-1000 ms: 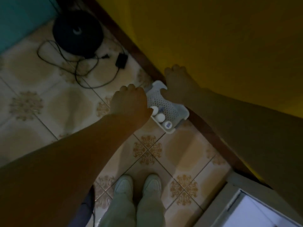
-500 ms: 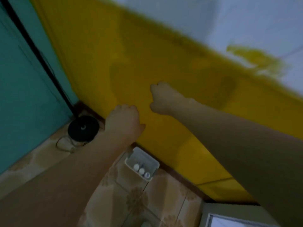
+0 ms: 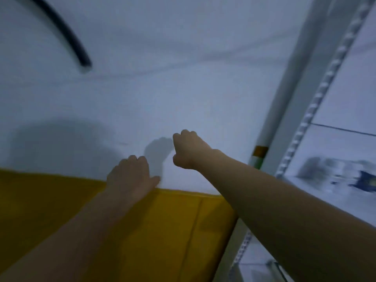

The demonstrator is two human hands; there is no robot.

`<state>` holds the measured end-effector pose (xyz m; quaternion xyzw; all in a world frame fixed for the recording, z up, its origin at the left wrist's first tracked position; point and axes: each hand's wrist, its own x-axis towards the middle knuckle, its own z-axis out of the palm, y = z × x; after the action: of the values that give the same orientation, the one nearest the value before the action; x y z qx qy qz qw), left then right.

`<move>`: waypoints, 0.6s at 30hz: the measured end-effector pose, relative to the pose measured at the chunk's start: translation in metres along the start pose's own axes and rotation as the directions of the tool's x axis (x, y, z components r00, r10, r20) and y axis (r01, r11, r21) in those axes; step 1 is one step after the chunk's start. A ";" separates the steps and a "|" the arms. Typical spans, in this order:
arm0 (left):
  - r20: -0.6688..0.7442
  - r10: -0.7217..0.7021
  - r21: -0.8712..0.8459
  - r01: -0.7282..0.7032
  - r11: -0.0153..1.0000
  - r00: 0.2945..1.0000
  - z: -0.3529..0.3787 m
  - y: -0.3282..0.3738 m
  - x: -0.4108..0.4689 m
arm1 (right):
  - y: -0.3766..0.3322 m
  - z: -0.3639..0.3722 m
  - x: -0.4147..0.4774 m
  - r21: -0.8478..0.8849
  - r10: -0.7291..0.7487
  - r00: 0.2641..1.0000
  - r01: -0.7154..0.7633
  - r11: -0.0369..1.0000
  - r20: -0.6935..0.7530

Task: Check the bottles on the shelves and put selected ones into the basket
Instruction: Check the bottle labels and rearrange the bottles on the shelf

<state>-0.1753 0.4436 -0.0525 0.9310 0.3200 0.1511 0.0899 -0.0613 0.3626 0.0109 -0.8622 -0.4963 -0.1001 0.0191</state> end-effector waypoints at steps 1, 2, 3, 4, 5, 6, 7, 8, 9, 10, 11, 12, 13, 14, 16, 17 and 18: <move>-0.027 0.044 -0.005 -0.044 0.999 0.999 -0.008 0.025 -0.004 | 0.019 -0.015 -0.017 -0.001 0.041 0.999 -0.041 0.999 -0.021; -0.048 0.086 -0.011 -0.087 0.996 0.995 -0.015 0.051 -0.009 | 0.039 -0.030 -0.036 -0.001 0.079 0.996 -0.079 0.997 -0.050; -0.066 0.132 -0.021 -0.133 0.991 0.989 -0.021 0.080 -0.016 | 0.059 -0.044 -0.056 -0.005 0.117 0.990 -0.118 0.993 -0.076; -0.075 0.179 -0.039 -0.182 0.982 0.981 -0.027 0.110 -0.023 | 0.079 -0.059 -0.078 -0.011 0.156 0.983 -0.158 0.987 -0.101; -0.080 0.230 -0.062 -0.235 0.970 0.970 -0.033 0.141 -0.032 | 0.099 -0.073 -0.102 -0.015 0.200 0.973 -0.203 0.979 -0.115; -0.074 0.281 -0.087 -0.287 0.954 0.957 -0.037 0.173 -0.042 | 0.120 -0.085 -0.129 -0.013 0.246 0.961 -0.249 0.968 -0.124; -0.061 0.332 -0.117 -0.337 0.934 0.941 -0.041 0.206 -0.053 | 0.142 -0.097 -0.158 -0.017 0.294 0.947 -0.299 0.954 -0.126; -0.045 0.380 -0.158 -0.382 0.911 0.924 -0.042 0.239 -0.064 | 0.164 -0.108 -0.187 -0.027 0.345 0.931 -0.350 0.936 -0.120; -0.031 0.428 -0.199 -0.425 0.883 0.903 -0.041 0.271 -0.074 | 0.186 -0.116 -0.215 -0.039 0.402 0.908 -0.409 0.912 -0.117; -0.024 0.476 -0.227 -0.469 0.854 0.879 -0.040 0.302 -0.085 | 0.209 -0.123 -0.242 -0.046 0.458 0.881 -0.466 0.884 -0.120; -0.020 0.522 -0.235 -0.511 0.827 0.853 -0.037 0.332 -0.095 | 0.230 -0.128 -0.270 -0.048 0.514 0.849 -0.523 0.851 -0.119; -0.019 0.563 -0.230 -0.552 0.802 0.826 -0.033 0.361 -0.105 | 0.250 -0.133 -0.298 -0.051 0.566 0.816 -0.574 0.817 -0.122; -0.012 0.601 -0.220 -0.589 0.778 0.799 -0.030 0.390 -0.114 | 0.269 -0.138 -0.324 -0.056 0.612 0.782 -0.621 0.782 -0.122; -0.007 0.640 -0.215 -0.626 0.749 0.768 -0.027 0.418 -0.123 | 0.287 -0.142 -0.349 -0.066 0.653 0.748 -0.662 0.747 -0.119; 0.004 0.712 -0.218 -0.694 0.686 0.702 -0.022 0.476 -0.138 | 0.321 -0.151 -0.397 -0.098 0.723 0.683 -0.731 0.676 -0.104; 0.011 0.743 -0.223 -0.723 0.654 0.669 -0.020 0.504 -0.145 | 0.336 -0.155 -0.418 -0.117 0.750 0.654 -0.756 0.644 -0.103; 0.007 0.776 -0.231 -0.754 0.615 0.631 -0.017 0.531 -0.153 | 0.351 -0.158 -0.439 -0.136 0.776 0.622 -0.782 0.608 -0.109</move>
<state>0.0064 -0.0642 0.0697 0.9703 -0.1301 0.1575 0.1298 0.0024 -0.2107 0.1049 -0.9882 -0.0612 -0.1407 -0.0035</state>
